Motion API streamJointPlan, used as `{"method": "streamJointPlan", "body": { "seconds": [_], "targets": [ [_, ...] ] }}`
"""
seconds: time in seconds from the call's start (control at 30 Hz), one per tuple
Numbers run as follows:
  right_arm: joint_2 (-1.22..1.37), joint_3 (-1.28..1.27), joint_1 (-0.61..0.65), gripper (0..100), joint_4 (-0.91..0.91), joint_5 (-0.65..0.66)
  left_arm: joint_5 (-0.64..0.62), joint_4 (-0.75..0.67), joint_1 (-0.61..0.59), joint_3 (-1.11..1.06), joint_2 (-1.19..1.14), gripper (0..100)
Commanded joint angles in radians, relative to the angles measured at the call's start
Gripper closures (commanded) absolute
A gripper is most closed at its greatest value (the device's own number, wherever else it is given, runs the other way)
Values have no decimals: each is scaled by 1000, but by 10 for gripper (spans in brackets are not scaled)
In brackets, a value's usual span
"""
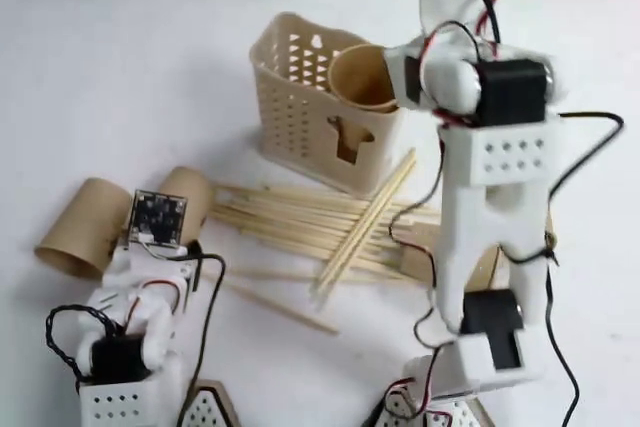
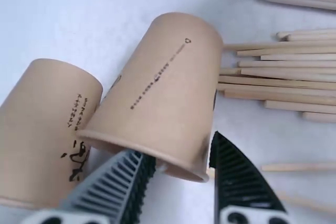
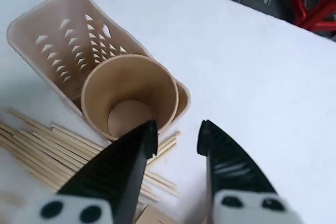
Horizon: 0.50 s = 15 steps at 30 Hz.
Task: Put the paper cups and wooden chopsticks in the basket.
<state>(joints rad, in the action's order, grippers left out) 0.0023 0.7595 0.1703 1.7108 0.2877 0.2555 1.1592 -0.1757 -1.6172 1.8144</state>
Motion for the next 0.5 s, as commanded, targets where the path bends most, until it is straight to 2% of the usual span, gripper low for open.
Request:
{"method": "streamJointPlan", "body": {
  "seconds": [0.0,0.17,0.47],
  "targets": [
    [-114,-64,-42,858,7,97,-3,-18,-8,8,8,820],
    [-217,-241,-119,858,7,230,-3,-18,-8,8,8,820],
    [-449,-578,-335,858,7,535,-3,-18,-8,8,8,820]
  ]
}}
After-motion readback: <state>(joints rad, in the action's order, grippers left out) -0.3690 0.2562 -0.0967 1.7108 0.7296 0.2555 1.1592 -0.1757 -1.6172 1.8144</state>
